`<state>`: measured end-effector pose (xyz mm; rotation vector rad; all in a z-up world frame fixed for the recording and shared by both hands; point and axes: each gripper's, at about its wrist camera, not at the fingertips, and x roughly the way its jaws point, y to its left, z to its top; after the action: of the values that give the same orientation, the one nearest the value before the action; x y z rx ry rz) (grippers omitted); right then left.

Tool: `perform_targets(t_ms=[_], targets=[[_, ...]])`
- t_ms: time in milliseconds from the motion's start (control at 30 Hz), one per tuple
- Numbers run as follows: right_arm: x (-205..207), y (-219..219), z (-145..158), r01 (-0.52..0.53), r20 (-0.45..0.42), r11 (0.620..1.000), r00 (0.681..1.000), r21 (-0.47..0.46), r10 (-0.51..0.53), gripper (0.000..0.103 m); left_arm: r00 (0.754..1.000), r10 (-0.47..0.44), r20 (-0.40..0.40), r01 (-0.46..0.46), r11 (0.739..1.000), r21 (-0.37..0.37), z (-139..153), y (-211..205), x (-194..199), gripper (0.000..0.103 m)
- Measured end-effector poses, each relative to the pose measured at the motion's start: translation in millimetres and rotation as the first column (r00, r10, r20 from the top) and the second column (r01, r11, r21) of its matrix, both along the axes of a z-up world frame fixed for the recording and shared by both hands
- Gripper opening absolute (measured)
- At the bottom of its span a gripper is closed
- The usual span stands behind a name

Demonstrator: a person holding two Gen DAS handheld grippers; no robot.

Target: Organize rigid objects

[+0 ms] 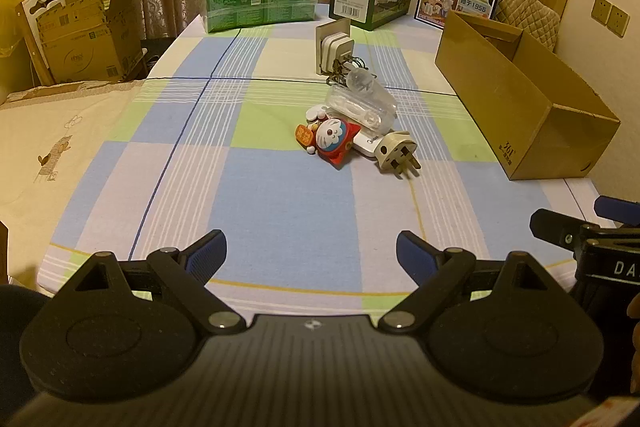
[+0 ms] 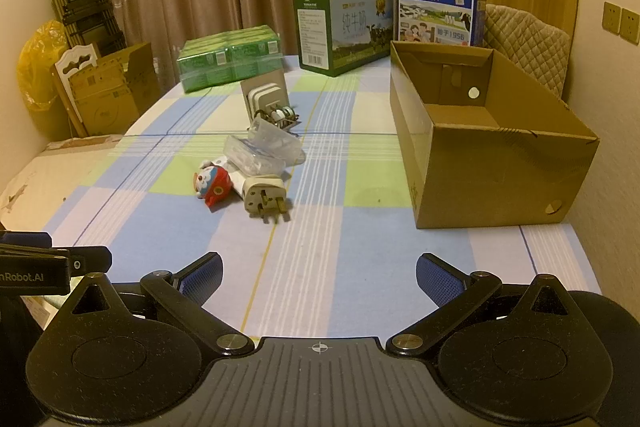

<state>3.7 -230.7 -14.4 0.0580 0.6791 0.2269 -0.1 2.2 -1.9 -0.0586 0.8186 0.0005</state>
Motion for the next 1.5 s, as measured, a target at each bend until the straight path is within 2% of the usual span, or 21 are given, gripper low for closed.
perform_targets(t_ms=[1233,1500], targets=[[0.9,1.4,-5.0,0.009,-0.007,1.000,1.000,0.000,-0.009,0.101,1.000,-0.010,0.002,0.010,1.000,-0.005,2.0,-4.7,-0.1,0.089],[6.0,2.4,-4.9,0.002,-0.005,1.000,1.000,0.010,-0.002,0.101,0.999,-0.037,0.014,0.037,0.999,-0.016,5.6,-3.8,10.4,0.089]])
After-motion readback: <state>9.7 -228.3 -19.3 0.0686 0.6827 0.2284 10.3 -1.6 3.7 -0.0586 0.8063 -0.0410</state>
